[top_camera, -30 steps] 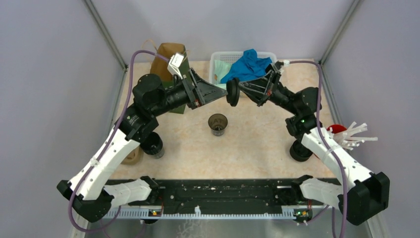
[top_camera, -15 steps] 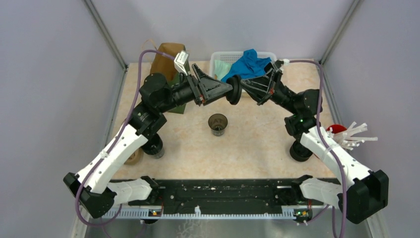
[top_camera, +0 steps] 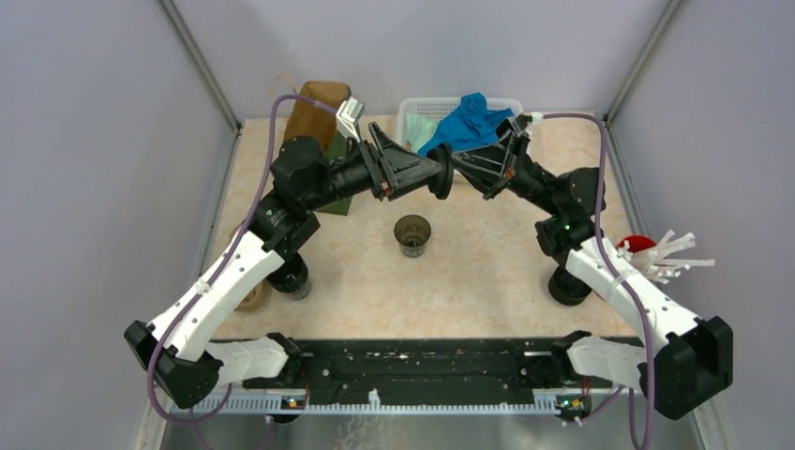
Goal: Pack the takeout coffee
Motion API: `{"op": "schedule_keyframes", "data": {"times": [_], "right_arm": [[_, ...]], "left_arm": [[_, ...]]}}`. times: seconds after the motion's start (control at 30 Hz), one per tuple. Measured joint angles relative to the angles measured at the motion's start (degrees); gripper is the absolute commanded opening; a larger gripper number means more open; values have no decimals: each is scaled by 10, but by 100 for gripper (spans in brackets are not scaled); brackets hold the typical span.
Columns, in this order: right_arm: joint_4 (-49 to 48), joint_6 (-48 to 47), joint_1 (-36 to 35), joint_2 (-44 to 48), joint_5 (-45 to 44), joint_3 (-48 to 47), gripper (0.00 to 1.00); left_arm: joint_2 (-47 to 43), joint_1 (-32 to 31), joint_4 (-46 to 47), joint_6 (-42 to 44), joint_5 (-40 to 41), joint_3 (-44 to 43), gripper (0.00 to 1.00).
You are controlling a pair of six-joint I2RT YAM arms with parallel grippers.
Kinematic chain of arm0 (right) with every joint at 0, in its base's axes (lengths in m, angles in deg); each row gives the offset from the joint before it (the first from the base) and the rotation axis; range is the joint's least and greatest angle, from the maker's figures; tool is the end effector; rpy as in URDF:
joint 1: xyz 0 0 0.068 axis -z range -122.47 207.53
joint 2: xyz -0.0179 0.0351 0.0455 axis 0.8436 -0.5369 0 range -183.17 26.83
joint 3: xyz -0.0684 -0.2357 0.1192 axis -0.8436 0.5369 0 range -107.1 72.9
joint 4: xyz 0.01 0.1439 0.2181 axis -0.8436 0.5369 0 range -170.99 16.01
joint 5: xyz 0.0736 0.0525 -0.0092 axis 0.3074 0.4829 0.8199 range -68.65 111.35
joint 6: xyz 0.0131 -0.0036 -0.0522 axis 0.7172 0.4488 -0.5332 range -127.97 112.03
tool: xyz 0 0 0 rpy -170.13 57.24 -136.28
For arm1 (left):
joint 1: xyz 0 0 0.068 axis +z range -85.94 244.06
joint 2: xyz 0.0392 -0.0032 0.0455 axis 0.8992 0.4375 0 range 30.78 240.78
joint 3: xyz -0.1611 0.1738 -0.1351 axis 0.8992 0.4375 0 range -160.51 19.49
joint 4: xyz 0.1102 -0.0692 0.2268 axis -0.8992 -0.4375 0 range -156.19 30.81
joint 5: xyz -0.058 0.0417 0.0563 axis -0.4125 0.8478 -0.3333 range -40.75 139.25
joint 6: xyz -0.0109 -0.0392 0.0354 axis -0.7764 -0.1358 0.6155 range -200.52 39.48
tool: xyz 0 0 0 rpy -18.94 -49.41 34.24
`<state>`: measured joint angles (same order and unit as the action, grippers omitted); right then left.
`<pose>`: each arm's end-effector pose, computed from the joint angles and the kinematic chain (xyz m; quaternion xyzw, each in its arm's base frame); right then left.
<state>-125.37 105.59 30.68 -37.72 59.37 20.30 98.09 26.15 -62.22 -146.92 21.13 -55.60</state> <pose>0.2086 0.1302 0.4146 0.1050 0.5270 0.8328 0.1331 0.1931 -0.1717 0.4584 0.0116 0.6806 -0.6646 0.3081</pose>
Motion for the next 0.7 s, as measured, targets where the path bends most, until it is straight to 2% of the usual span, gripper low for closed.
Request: {"op": "schedule_keyframes", "data": {"times": [0.1, 0.3, 0.6, 0.7], "right_arm": [[4, -4, -1, 0, 1, 0, 4], [19, -16, -8, 0, 2, 0, 4], [36, -30, -10, 0, 1, 0, 4], [41, -35, -11, 0, 0, 0, 8]], "left_arm": [[2, 0, -4, 0, -2, 0, 84], [6, 0, -21, 1, -5, -5, 84], [7, 2, -41, 3, -5, -8, 72], [7, 3, -51, 5, -5, -11, 71]]}}
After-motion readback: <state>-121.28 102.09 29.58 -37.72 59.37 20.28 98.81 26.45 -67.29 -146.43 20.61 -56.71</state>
